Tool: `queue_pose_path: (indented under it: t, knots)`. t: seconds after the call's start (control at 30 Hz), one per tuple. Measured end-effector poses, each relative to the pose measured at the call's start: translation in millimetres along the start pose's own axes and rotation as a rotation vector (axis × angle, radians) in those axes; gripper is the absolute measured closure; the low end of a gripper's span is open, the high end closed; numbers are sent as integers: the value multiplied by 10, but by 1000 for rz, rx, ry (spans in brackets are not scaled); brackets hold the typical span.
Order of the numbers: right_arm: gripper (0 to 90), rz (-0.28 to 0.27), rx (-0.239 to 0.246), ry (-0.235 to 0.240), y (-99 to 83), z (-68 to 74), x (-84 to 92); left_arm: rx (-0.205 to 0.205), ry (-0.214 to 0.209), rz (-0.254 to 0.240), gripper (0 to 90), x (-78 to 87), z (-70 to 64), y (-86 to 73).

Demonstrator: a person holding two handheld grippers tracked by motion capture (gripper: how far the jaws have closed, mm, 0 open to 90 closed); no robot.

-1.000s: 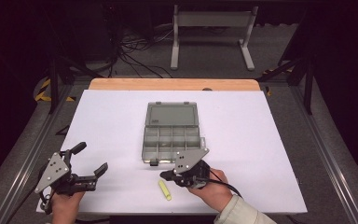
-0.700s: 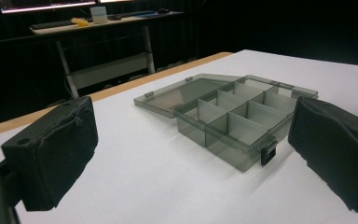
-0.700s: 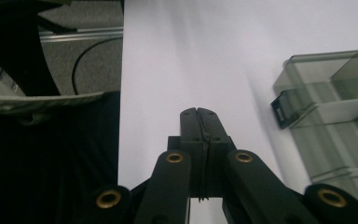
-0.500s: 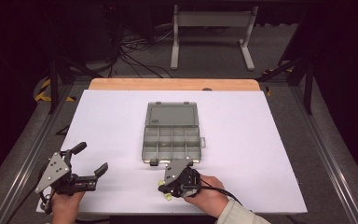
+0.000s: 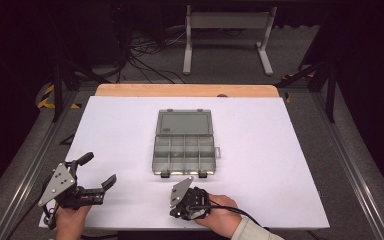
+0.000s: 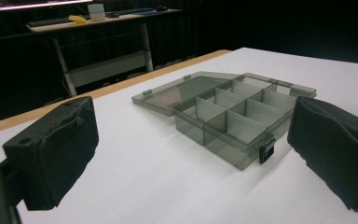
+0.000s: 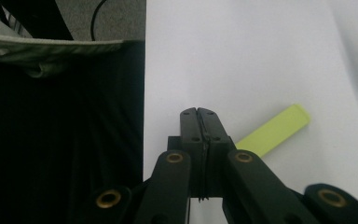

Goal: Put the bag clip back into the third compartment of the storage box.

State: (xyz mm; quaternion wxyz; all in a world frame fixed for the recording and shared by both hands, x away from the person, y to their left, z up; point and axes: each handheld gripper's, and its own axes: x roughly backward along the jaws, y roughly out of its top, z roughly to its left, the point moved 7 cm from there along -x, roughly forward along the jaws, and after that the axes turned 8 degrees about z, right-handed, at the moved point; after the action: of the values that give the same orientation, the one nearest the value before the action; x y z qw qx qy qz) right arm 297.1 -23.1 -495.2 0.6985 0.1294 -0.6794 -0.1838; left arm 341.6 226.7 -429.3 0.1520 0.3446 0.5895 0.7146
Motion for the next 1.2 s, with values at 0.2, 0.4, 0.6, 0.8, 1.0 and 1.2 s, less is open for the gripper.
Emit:
queue_pose_path:
  t: [0.2, 0.4, 0.6, 0.8, 1.0, 1.2]
  knots:
    - [900, 31, -7, 8, -22, 11, -66, 3, -3, -2, 26, 1, 2, 0]
    - [900, 19, -12, 0, -13, -8, -73, 0, -5, 0, 26, -2, 0, 0]
    - [900, 22, -28, -10, -33, -42, -57, 4, -6, 3, 26, -3, 1, -4]
    - [900, 23, -48, -25, -64, -85, -25, 3, -8, 4, 26, -1, 0, -4]
    - [900, 25, -62, -43, -112, -151, 6, 5, -6, 1, 26, -7, -4, -3]
    - [900, 31, -83, -46, -169, -211, 39, 4, -9, 5, 27, -8, -4, -6]
